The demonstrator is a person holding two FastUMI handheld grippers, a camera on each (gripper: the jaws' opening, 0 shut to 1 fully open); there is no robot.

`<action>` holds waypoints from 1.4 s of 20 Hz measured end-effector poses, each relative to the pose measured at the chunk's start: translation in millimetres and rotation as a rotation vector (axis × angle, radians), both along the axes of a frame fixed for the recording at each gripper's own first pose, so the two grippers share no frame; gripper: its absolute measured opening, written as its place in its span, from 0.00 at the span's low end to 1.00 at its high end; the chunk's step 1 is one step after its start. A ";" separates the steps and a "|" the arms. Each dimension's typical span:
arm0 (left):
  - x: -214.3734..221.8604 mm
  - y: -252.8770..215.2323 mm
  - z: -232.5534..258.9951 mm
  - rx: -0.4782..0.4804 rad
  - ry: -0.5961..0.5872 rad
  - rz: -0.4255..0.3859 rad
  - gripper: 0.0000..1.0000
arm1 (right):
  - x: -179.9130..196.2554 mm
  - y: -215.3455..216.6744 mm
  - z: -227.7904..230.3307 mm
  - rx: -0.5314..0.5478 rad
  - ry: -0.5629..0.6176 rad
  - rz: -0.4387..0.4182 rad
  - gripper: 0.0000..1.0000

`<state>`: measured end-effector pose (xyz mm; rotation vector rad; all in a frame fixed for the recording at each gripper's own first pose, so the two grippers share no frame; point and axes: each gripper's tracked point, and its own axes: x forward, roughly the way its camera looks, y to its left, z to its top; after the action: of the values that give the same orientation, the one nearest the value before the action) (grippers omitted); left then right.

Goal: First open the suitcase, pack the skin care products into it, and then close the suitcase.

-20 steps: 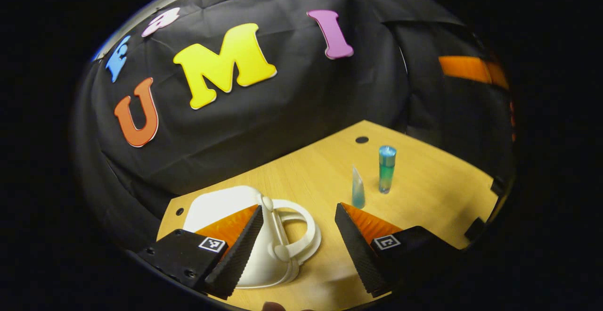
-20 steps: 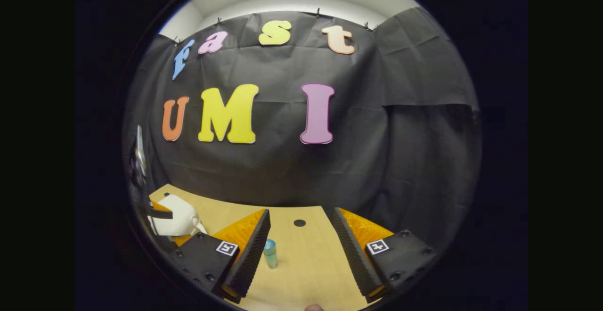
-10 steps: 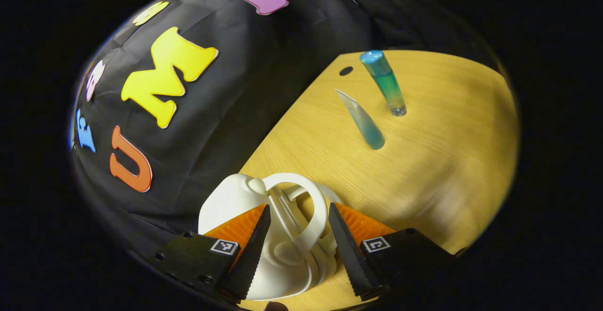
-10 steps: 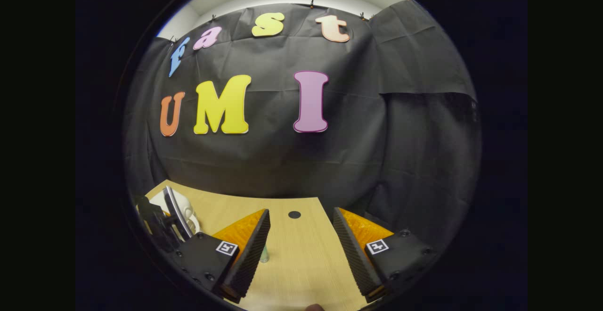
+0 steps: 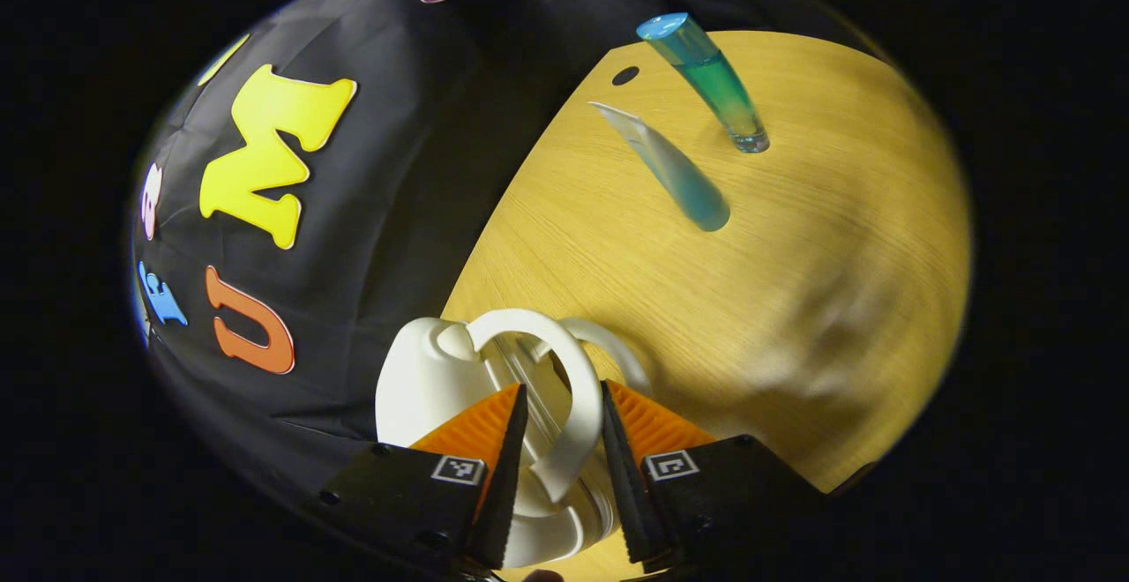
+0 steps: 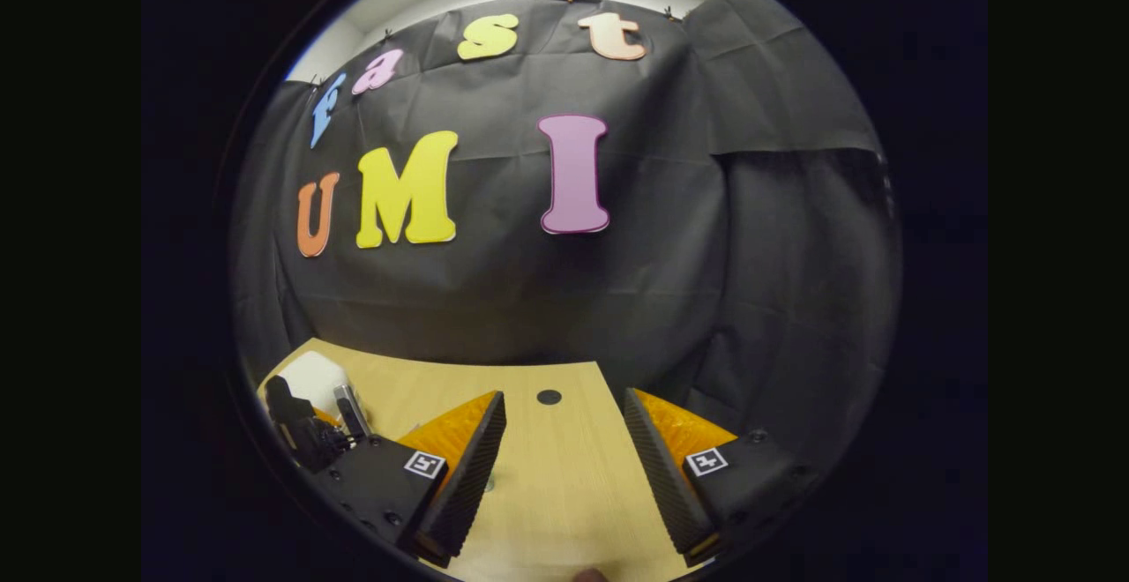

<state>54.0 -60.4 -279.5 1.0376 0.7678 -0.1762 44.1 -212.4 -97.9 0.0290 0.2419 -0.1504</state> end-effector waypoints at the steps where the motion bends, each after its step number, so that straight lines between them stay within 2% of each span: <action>1: -1.5 -2.9 -3.4 -0.008 0.017 0.012 0.47 | 0.8 -2.3 -2.2 -0.001 0.001 0.004 0.80; 2: -2.0 -2.3 -3.4 -0.006 0.020 0.024 0.34 | 1.2 -4.8 -3.3 0.002 0.003 0.004 0.80; 5: -2.8 -6.3 3.5 -0.016 0.016 0.042 0.28 | -2.3 -12.0 -9.5 0.018 0.009 -0.008 0.80; 9: -3.0 -9.3 14.5 -0.088 0.001 0.063 0.18 | -9.6 -12.7 -2.7 -0.001 -0.009 -0.022 0.80; 12: -5.3 -7.9 44.1 -0.172 -0.042 0.084 0.09 | -10.4 1.5 9.2 -0.020 -0.036 -0.008 0.80; 16: -6.6 14.5 110.4 -0.346 -0.144 0.107 0.04 | -11.2 47.6 23.4 -0.012 -0.058 0.040 0.80; 21: 6.1 102.7 202.0 -0.460 -0.316 0.144 0.03 | -11.1 115.6 52.5 -0.014 -0.105 0.102 0.80; 24: 18.8 186.5 231.0 -0.568 -0.402 0.215 0.03 | -16.0 146.6 64.8 -0.042 -0.118 0.130 0.80; 26: 20.9 246.9 241.6 -0.583 -0.455 0.259 0.03 | -22.8 167.3 71.9 -0.046 -0.121 0.138 0.80; 28: 20.5 313.6 231.4 -0.595 -0.473 0.316 0.03 | -30.8 193.6 74.9 -0.054 -0.117 0.161 0.80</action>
<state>74.5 253.2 -48.1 0.3579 0.3948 0.1109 13.3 -18.8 -23.0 -0.0349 0.1227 0.0051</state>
